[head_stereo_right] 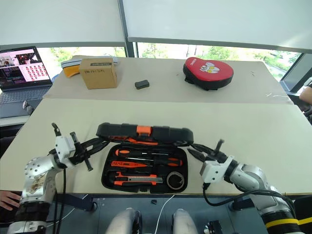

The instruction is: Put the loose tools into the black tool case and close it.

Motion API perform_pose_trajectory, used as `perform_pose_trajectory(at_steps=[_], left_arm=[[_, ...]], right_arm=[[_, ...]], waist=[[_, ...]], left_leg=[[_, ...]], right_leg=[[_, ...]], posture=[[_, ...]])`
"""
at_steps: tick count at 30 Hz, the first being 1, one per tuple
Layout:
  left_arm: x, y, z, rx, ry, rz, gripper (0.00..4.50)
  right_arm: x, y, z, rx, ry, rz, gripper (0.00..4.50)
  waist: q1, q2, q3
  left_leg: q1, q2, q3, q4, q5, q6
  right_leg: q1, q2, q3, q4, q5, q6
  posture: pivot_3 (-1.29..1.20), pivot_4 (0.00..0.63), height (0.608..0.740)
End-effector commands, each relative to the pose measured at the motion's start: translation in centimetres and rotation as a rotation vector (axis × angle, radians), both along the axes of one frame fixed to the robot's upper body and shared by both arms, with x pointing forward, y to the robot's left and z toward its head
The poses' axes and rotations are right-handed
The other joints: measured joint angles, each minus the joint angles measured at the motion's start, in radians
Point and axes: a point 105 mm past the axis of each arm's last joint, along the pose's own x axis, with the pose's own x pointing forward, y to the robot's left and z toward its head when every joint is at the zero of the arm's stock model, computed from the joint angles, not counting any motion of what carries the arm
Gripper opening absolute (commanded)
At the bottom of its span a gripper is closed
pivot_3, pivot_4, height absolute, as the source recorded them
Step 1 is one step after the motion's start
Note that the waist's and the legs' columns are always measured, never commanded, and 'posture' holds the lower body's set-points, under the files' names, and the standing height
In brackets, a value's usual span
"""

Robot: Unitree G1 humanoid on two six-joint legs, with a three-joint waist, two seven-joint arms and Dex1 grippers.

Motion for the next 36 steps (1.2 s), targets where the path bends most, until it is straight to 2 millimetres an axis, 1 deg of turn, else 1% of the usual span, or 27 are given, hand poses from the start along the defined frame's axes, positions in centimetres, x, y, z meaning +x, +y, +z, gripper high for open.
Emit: perform_pose_trajectory(at_steps=[1, 4, 6, 7, 9, 10, 11, 12, 13, 14, 15, 16, 17, 18, 19, 20, 21, 22, 23, 24, 26, 29, 30, 32, 36], left_arm=[[-0.7, 0.9, 0.1, 0.068, -0.04, -0.028, 2.19], [-0.9, 1.5, 0.3, 0.089, -0.035, -0.043, 3.28], [-0.4, 2.0, 0.6, 0.068, -0.019, -0.004, 4.05], [-0.2, 2.3, 0.7, 0.053, 0.0, 0.013, 4.08], [0.7, 3.0, 1.3, 0.001, 0.052, 0.066, 4.08], [1.1, 3.4, 1.4, -0.003, 0.083, 0.083, 4.08], [1.5, 3.5, 1.5, -0.002, 0.105, 0.09, 4.08], [1.9, 3.5, 1.8, 0.003, 0.115, 0.09, 4.08], [2.3, 3.6, 2.1, -0.003, 0.125, 0.097, 4.08], [2.9, 3.4, 2.4, -0.015, 0.137, 0.102, 3.57], [3.5, 3.2, 2.7, -0.02, 0.142, 0.101, 3.48], [4.1, 2.7, 3.1, -0.026, 0.151, 0.092, 2.99], [4.5, 2.3, 3.3, -0.029, 0.156, 0.085, 2.7], [4.8, 2.0, 3.4, -0.032, 0.164, 0.08, 2.09], [5.4, 1.4, 3.5, -0.022, 0.164, 0.071, 1.89], [6.0, 0.5, 3.5, -0.011, 0.173, 0.054, 1.62], [6.5, -0.1, 3.5, -0.002, 0.179, 0.041, 1.24], [6.9, -0.9, 3.0, 0.027, 0.203, 0.019, 0.84], [7.1, -1.5, 2.6, 0.053, 0.217, -0.003, 0.46], [7.2, -1.8, 2.1, 0.078, 0.236, -0.021, 0.05], [7.3, -2.4, 1.5, 0.1, 0.27, -0.056, 0.02], [7.5, -2.7, 1.2, 0.113, 0.283, -0.06, 0.02], [7.5, -2.7, 1.1, 0.119, 0.288, -0.063, 0.02], [7.5, -2.4, 0.7, 0.124, 0.323, -0.049, 0.02], [6.9, -1.6, 0.1, 0.105, 0.364, -0.032, 0.02]], right_arm=[[-1.5, 0.2, 1.1, 0.004, -0.049, 0.08, 2.46], [-2.3, -0.6, 1.2, 0.006, -0.033, 0.074, 3.48], [-2.8, -1.5, 1.0, -0.006, -0.011, 0.053, 4.18], [-2.8, -1.8, 1.1, 0.003, 0.002, 0.035, 4.45], [-3.3, -2.6, 1.1, 0.064, 0.101, -0.017, 4.45], [-3.7, -2.8, 1.2, 0.104, 0.168, -0.032, 4.29], [-4.1, -3.0, 1.2, 0.146, 0.246, -0.048, 4.02], [-5.1, -2.8, 1.0, 0.168, 0.338, -0.034, 3.77], [-5.9, -2.6, 1.0, 0.173, 0.395, -0.012, 3.44], [-6.7, -2.3, 0.8, 0.187, 0.48, -0.008, 3.16], [-7.4, -1.9, 0.8, 0.188, 0.543, 0.007, 2.82], [-8.2, -1.5, 0.4, 0.177, 0.607, 0.022, 2.38], [-8.7, -1.1, 0.3, 0.169, 0.652, 0.032, 2.13], [-9.2, -0.9, 0.0, 0.154, 0.691, 0.042, 1.52], [-9.6, -0.2, -0.2, 0.15, 0.72, 0.06, 1.38], [-10.0, 0.8, -0.5, 0.148, 0.752, 0.083, 1.05], [-10.4, 1.5, -0.6, 0.146, 0.773, 0.099, 0.71], [-10.2, 2.6, -0.8, 0.156, 0.78, 0.113, 0.26], [-10.0, 3.5, -0.8, 0.164, 0.779, 0.122, 0.02], [-9.7, 4.2, -0.9, 0.164, 0.788, 0.126, 0.0], [-8.8, 5.7, -0.7, 0.175, 0.754, 0.145, 0.0], [-7.3, 6.8, -0.6, 0.185, 0.701, 0.132, 0.0], [-6.9, 7.0, -0.5, 0.183, 0.679, 0.13, 0.0], [-5.2, 7.5, 0.1, 0.202, 0.61, 0.112, 0.0], [-1.8, 7.6, 1.5, 0.262, 0.496, 0.045, 0.0]], waist=[[0.001, 0.0, 0.0], [0.005, 0.0, 0.0], [0.007, 0.0, 0.0], [0.008, 0.0, 0.0], [0.012, 0.0, 0.0], [0.012, 0.0, 0.0], [0.012, 0.0, 0.0], [0.013, 0.0, 0.0], [0.016, 0.0, 0.001], [0.017, 0.0, 0.001], [0.017, -0.001, 0.001], [0.017, -0.001, 0.0], [0.017, -0.001, 0.0], [0.017, -0.001, 0.0], [0.017, -0.001, 0.0], [0.018, -0.001, 0.0], [0.021, -0.001, 0.0], [0.022, -0.001, 0.0], [0.023, -0.002, 0.0], [0.022, -0.003, 0.0], [0.017, -0.003, 0.0], [0.016, -0.004, 0.001], [0.016, -0.004, 0.001], [0.015, -0.005, 0.001], [0.012, -0.006, 0.002]], left_leg=[[0.0, 0.0, -0.001, 0.0, 0.0, 0.0], [0.0, 0.0, -0.003, -0.001, 0.001, -0.001], [0.003, 0.001, -0.003, -0.001, 0.0, -0.001], [0.003, 0.001, -0.003, -0.001, 0.0, -0.001], [0.005, 0.001, -0.004, -0.001, 0.0, 0.0], [0.005, 0.001, -0.004, -0.001, 0.0, 0.0], [0.005, 0.001, -0.005, -0.001, 0.0, 0.0], [0.006, 0.001, -0.005, -0.001, 0.0, 0.0], [0.006, 0.001, -0.006, -0.001, 0.0, 0.0], [0.006, 0.001, -0.006, -0.001, 0.0, 0.0], [0.008, 0.002, -0.006, -0.001, 0.0, 0.0], [0.009, 0.002, -0.007, -0.002, 0.0, 0.0], [0.011, 0.002, -0.007, -0.002, 0.0, 0.0], [0.011, 0.002, -0.007, -0.002, 0.0, 0.0], [0.011, 0.002, -0.007, -0.002, 0.0, 0.0], [0.011, 0.002, -0.006, -0.002, 0.0, 0.0], [0.011, 0.002, -0.007, -0.002, 0.0, 0.0], [0.011, 0.001, -0.007, -0.002, 0.0, 0.0], [0.011, 0.001, -0.007, -0.002, 0.0, 0.0], [0.01, 0.001, -0.006, -0.002, 0.0, 0.0], [0.009, 0.001, -0.006, -0.002, 0.0, 0.0], [0.007, 0.0, -0.006, -0.002, 0.0, 0.0], [0.004, 0.0, -0.006, -0.002, 0.0, 0.0], [0.002, 0.0, -0.005, -0.001, 0.0, -0.001], [0.002, 0.0, -0.004, 0.0, 0.001, -0.001]], right_leg=[[-0.001, 0.0, 0.0, 0.001, 0.0, 0.0], [-0.001, 0.001, 0.0, 0.002, 0.0, 0.0], [0.002, 0.0, 0.0, 0.001, 0.0, 0.0], [0.003, -0.001, 0.0, 0.001, 0.0, 0.0], [0.005, -0.001, -0.001, 0.0, -0.001, 0.0], [0.006, -0.001, -0.001, 0.0, -0.001, 0.0], [0.006, -0.001, -0.001, 0.0, -0.001, 0.0], [0.006, -0.001, -0.001, 0.0, -0.001, 0.0], [0.006, -0.001, -0.001, 0.0, -0.001, 0.0], [0.007, -0.001, -0.001, 0.0, -0.001, 0.0], [0.009, 0.0, -0.001, 0.0, -0.001, 0.0], [0.011, 0.0, -0.002, -0.001, -0.001, 0.0], [0.013, 0.0, -0.002, -0.002, -0.001, 0.0], [0.013, -0.001, -0.002, -0.003, -0.001, 0.0], [0.013, -0.001, -0.002, -0.003, -0.001, 0.0], [0.013, 0.0, -0.001, -0.003, -0.001, 0.0], [0.013, 0.0, -0.002, -0.003, -0.001, 0.001], [0.013, 0.001, -0.002, -0.003, -0.001, 0.0], [0.013, 0.001, -0.002, -0.003, -0.001, 0.0], [0.012, 0.001, -0.002, -0.003, -0.001, 0.0], [0.011, 0.002, -0.001, -0.003, -0.001, 0.0], [0.008, 0.002, -0.001, -0.002, -0.001, 0.0], [0.007, 0.002, -0.002, -0.002, -0.001, 0.0], [0.003, 0.002, -0.002, 0.0, -0.001, 0.0], [0.003, 0.002, -0.002, 0.001, -0.001, 0.0]], posture=[[0.0, 0.15, 0.74], [0.0, 0.15, 0.74], [0.0, 0.15, 0.74], [0.0, 0.15, 0.74], [0.0, 0.15, 0.74], [0.0, 0.15, 0.74], [0.0, 0.15, 0.74], [0.0, 0.15, 0.74], [0.0, 0.15, 0.74], [0.0, 0.15, 0.74], [0.0, 0.15, 0.74], [0.0, 0.15, 0.74], [0.0, 0.15, 0.74], [0.0, 0.15, 0.74], [0.0, 0.15, 0.74], [0.0, 0.15, 0.74], [0.0, 0.15, 0.74], [0.0, 0.15, 0.74], [0.0, 0.15, 0.74], [0.0, 0.15, 0.74], [0.0, 0.15, 0.74], [0.0, 0.15, 0.74], [0.0, 0.15, 0.74], [0.0, 0.15, 0.74], [0.0, 0.15, 0.74]])
